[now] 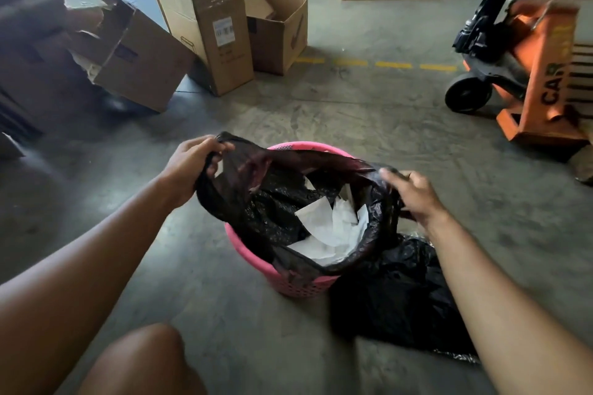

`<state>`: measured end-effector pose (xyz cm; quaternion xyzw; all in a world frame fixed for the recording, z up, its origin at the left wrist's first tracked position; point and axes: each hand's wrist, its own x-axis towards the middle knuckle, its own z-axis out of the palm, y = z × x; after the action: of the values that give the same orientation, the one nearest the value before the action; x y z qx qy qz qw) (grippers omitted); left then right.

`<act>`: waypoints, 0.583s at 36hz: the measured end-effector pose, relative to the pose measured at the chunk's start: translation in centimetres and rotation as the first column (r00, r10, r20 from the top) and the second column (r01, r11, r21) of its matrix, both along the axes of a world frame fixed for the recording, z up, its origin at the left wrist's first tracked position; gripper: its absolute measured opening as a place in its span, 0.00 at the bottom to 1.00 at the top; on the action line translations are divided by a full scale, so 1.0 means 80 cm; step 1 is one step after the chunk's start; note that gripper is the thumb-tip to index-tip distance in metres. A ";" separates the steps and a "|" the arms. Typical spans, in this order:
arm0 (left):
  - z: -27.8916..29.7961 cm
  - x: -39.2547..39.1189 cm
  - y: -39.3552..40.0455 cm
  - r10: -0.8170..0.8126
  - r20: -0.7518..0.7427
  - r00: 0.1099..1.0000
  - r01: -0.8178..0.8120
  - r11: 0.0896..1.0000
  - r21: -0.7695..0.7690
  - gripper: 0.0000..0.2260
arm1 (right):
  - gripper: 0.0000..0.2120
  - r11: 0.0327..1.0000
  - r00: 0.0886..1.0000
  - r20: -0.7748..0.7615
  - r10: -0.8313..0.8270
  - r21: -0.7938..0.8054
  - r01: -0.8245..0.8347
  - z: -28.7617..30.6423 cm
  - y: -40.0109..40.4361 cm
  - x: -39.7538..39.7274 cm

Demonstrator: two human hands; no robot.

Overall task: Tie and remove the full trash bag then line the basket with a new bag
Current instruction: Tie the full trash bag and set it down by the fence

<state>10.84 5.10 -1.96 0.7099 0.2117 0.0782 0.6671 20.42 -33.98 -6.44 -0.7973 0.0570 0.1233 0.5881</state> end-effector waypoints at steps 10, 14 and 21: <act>-0.030 -0.086 0.019 -0.182 -0.213 0.960 0.241 0.925 0.295 0.16 | 0.07 0.905 0.965 -0.197 0.172 -0.355 -0.234 -0.006 -0.051 -0.067; -0.002 -0.098 0.031 -0.102 -0.017 0.995 0.103 0.990 0.097 0.14 | 0.09 0.999 1.000 -0.010 -0.028 0.015 0.028 0.033 -0.063 -0.058; 0.035 -0.047 -0.017 -0.078 0.205 0.976 0.119 0.974 -0.195 0.21 | 0.08 0.983 0.946 0.316 -0.077 0.183 0.019 0.085 0.004 -0.020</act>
<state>7.04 3.75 0.85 0.6355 0.1165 0.0920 0.7577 18.84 -33.64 0.33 -0.7494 -0.0315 -0.0181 0.6611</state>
